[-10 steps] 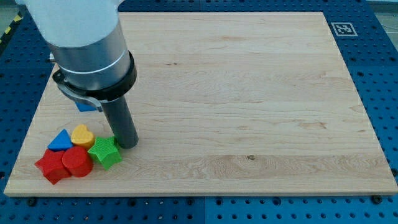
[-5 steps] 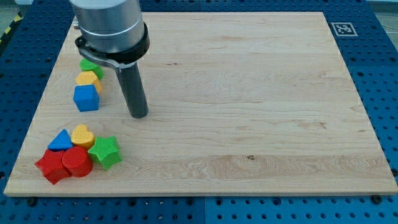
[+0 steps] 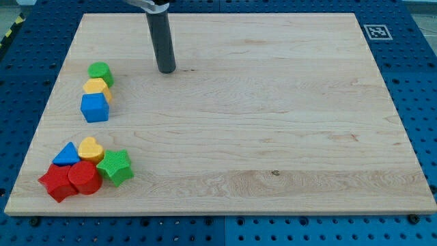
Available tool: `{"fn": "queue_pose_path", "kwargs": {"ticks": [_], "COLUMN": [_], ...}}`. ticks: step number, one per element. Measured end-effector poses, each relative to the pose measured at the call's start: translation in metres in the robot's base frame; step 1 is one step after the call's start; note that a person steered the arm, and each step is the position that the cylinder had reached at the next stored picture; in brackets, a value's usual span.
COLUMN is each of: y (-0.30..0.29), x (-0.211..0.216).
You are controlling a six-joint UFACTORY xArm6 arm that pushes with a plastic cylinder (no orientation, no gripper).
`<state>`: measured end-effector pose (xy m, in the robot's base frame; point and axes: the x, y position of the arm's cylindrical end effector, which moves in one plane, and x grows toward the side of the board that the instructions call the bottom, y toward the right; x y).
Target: Place green circle into the center of the board
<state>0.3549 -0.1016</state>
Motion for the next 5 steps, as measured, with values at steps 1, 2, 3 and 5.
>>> {"fn": "queue_pose_path", "kwargs": {"ticks": [1,2,3,5], "y": [0.0,0.0,-0.0073,-0.0073], "x": [-0.0041,-0.0101,-0.0111,-0.0112]}}
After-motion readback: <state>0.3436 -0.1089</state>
